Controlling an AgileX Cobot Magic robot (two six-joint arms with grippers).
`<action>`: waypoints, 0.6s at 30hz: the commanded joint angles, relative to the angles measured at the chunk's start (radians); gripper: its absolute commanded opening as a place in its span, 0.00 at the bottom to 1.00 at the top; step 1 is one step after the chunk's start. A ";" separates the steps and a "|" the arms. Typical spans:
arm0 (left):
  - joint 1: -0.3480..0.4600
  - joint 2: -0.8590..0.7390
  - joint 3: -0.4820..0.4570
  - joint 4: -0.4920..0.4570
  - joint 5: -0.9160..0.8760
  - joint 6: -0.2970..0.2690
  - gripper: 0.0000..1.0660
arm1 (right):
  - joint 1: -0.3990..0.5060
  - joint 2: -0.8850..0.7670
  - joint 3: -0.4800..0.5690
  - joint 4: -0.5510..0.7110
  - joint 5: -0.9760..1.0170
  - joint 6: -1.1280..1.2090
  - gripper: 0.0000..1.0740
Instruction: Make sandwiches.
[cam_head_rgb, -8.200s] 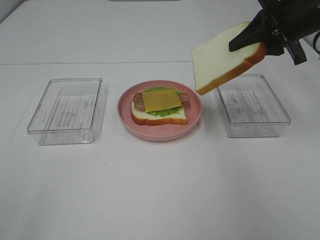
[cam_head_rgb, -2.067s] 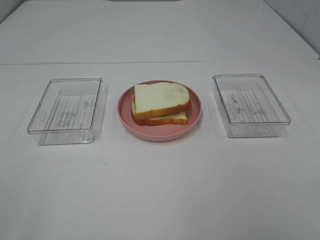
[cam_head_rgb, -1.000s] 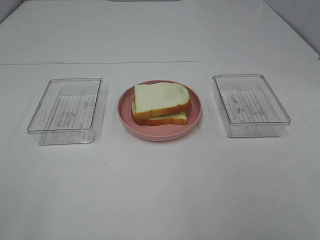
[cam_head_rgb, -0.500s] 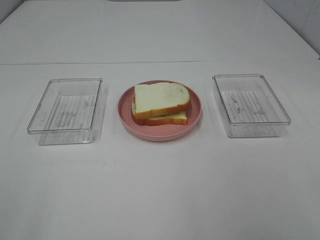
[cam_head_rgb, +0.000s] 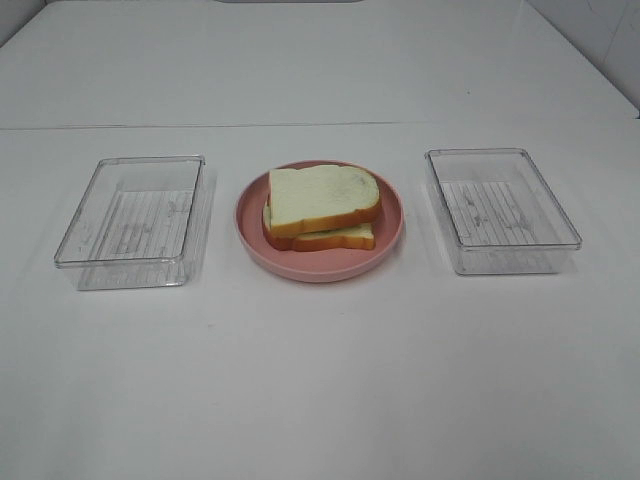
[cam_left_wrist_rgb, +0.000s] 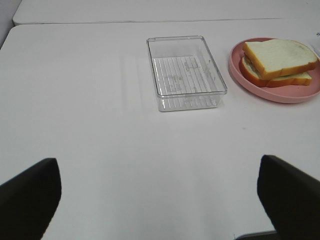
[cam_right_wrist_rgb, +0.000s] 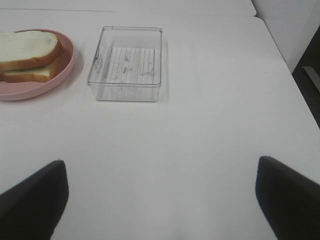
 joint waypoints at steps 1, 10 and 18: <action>-0.001 -0.019 0.002 -0.005 -0.016 -0.005 0.93 | 0.003 -0.016 0.003 -0.005 -0.008 0.005 0.88; -0.001 -0.019 0.002 -0.005 -0.016 -0.005 0.93 | 0.003 -0.016 0.003 -0.005 -0.008 0.005 0.88; -0.001 -0.019 0.002 -0.005 -0.016 -0.005 0.93 | 0.003 -0.016 0.003 -0.005 -0.008 0.005 0.88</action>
